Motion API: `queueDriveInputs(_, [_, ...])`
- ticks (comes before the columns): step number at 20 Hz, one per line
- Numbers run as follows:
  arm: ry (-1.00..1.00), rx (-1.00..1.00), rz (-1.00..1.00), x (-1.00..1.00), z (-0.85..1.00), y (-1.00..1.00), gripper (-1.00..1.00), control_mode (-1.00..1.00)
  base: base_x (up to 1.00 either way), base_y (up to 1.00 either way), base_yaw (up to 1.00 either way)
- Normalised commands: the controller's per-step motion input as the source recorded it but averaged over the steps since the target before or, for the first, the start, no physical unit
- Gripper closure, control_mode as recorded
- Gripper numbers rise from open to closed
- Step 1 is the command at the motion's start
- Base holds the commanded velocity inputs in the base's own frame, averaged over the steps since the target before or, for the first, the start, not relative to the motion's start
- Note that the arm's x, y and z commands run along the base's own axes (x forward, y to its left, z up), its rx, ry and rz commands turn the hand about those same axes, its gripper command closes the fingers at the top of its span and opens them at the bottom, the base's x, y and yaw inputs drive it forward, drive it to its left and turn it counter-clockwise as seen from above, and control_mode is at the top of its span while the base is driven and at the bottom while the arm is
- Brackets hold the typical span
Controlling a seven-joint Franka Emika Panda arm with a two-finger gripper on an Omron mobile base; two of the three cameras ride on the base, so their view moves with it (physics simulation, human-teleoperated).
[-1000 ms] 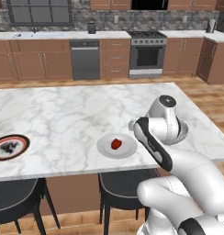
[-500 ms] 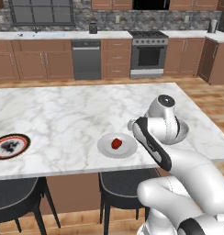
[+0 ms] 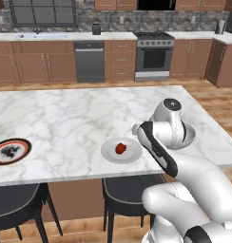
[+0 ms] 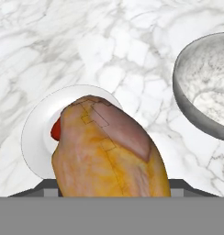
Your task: Pick the chicken drumstick and bell pepper from their plates and place them in the bowl. Then put the bowl in the fridge.
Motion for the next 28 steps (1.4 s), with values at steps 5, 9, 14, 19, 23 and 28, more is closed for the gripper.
queueDriveInputs(5, [0.00,0.00,0.00,0.00,0.00,0.00,1.00,-1.00,0.00,0.00,0.00])
queueDriveInputs(9, [0.00,0.00,0.00,0.00,0.00,0.00,1.00,-1.00,0.00,0.00,0.00])
queueDriveInputs(14, [0.00,0.00,0.00,0.06,0.12,0.01,1.00,-1.00,0.00,0.00,0.00])
queueDriveInputs(19, [0.02,0.00,0.00,-0.02,0.67,-0.21,1.00,-1.00,0.00,0.00,0.00])
queueDriveInputs(23, [0.03,0.00,0.00,0.00,0.47,-0.51,1.00,-1.00,0.00,0.00,0.00])
queueDriveInputs(28, [0.11,0.00,0.00,0.07,0.05,-0.73,1.00,-1.00,0.00,0.00,0.00])
